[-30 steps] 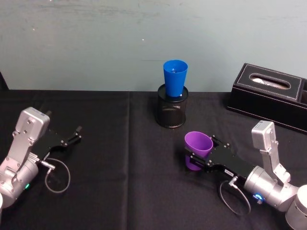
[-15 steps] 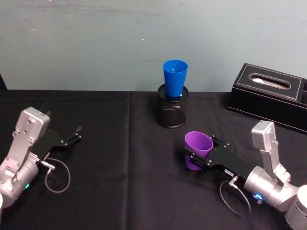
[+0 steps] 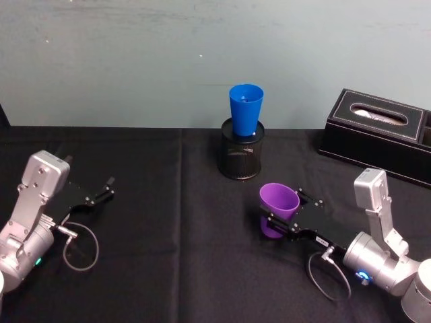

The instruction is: Pick up one cup with a gripper and tap it against the other cup.

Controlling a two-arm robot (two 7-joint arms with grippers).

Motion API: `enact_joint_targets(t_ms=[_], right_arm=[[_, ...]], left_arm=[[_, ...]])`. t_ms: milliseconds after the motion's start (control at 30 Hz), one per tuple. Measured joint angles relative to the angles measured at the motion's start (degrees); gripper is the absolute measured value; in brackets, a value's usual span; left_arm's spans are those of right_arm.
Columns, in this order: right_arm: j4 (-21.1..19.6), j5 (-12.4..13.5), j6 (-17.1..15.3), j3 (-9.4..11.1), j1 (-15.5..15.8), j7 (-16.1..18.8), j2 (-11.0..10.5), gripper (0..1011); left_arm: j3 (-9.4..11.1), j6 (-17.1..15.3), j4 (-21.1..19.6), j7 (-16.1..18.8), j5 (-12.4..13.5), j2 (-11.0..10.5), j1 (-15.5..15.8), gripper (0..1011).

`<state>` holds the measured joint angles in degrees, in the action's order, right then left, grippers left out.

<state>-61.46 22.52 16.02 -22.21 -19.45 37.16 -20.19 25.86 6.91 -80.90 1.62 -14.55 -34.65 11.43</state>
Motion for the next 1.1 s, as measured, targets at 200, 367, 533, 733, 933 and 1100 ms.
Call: enact_joint_targets(t_ms=[200,367,533,733,933,1100], right_arm=[[-0.9,-0.3,0.1,0.1,0.3,-0.5,-0.2,734],[-3.2,-1.7,0.5,0.4,1.3,-2.7,-0.7,734],[-5.7,-2.7,0.3,1.3,2.5,-5.0,-1.0,734],[-8.6,-2.7,-0.1,2.9,4.1,-6.9,-1.1,734],[-11.2,-1.9,-0.8,4.4,5.6,-7.8,-1.0,734],[-13.2,-1.3,-1.3,5.5,6.9,-8.9,-0.7,734]], left_arm=[[0.0,0.0,0.0,0.0,0.0,0.0,0.0,1011],[0.0,0.0,0.0,0.0,0.0,0.0,0.0,1011],[0.0,0.0,0.0,0.0,0.0,0.0,0.0,1011],[0.0,0.0,0.0,0.0,0.0,0.0,0.0,1011],[0.0,0.0,0.0,0.0,0.0,0.0,0.0,1011],[0.0,0.0,0.0,0.0,0.0,0.0,0.0,1011]])
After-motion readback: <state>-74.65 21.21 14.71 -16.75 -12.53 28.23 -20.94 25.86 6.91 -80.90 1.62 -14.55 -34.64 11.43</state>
